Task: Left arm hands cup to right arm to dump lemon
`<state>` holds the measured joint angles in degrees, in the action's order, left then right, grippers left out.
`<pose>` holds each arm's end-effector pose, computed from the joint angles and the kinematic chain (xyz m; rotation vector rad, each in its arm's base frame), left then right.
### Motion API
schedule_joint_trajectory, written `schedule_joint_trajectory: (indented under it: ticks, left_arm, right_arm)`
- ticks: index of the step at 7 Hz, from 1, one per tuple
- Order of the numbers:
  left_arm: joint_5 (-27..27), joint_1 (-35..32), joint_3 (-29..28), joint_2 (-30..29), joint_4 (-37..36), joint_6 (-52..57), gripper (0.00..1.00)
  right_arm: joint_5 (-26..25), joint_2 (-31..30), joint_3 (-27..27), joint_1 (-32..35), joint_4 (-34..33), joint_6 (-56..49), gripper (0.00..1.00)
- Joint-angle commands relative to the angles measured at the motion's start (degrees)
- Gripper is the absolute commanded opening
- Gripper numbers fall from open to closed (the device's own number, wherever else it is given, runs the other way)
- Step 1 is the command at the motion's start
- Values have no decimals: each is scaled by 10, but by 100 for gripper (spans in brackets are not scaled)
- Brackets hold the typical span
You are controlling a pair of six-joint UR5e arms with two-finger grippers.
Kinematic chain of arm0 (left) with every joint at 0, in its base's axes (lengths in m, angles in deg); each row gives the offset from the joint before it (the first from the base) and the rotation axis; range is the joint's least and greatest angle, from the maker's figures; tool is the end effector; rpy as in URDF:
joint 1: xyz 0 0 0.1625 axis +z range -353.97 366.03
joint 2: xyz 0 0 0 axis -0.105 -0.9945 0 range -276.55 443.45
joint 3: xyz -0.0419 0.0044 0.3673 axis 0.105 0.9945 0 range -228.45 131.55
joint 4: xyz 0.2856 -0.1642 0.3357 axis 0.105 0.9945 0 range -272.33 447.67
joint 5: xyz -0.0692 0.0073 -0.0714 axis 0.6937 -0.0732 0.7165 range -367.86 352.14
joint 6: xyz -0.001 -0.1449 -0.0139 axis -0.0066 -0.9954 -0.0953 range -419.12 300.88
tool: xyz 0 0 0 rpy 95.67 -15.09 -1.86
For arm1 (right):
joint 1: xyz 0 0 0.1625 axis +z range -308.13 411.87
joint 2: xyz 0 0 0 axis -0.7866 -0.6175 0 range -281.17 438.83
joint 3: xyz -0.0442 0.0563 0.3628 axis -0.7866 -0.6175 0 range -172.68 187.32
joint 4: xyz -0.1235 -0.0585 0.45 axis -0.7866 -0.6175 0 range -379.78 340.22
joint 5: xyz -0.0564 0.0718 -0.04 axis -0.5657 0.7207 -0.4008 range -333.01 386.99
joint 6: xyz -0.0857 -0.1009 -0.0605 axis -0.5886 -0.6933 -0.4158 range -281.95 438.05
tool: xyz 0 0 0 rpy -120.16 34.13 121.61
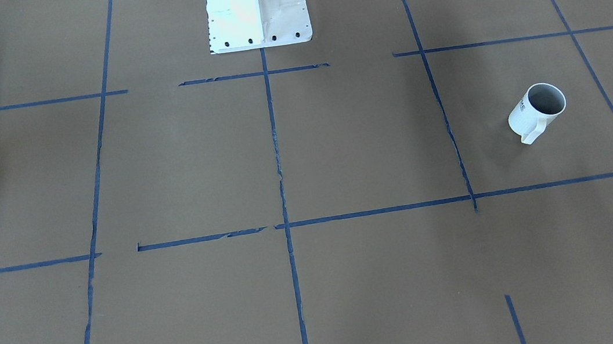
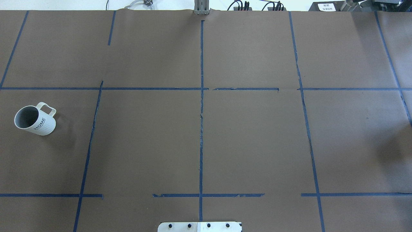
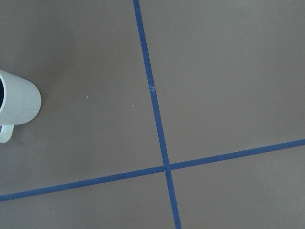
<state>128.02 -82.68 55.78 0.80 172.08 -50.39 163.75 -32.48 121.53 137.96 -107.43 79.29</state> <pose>-0.0175 -0.5031 0.5741 0.0734 0.7986 0.1745 -0.0017 -0.4252 0.5743 0.0497 -0.8187 -0.0814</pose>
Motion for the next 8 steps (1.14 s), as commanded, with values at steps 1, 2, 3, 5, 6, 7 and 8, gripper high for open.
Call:
schedule_joint_trajectory:
  ticks: [1,2,3,5,6,7,8]
  left_arm:
    - [2,0,3,7,1,-2,100]
    - [2,1,-9,7,1,-1,100]
    - [2,1,-4,7,-2,-1,100]
    - [1,1,3,8,-6,0,100]
    - [-1,1,4,7,-6,1,100]
    - [-2,1,4,6,-6,1,100]
    - [-3,1,4,6,-6,1,100]
  right_arm:
    - [0,-1,-2,0,0,-5,100]
    - [0,-1,-2,0,0,-5,100]
    - [0,-1,-1,0,1,-5,100]
    - [-1,-1,-1,0,1,-6,100]
    - [-2,-2,-1,0,1,-6,100]
    - [-3,-2,-2,0,1,-6,100]
    - [-3,-2,-2,0,1,-6,100]
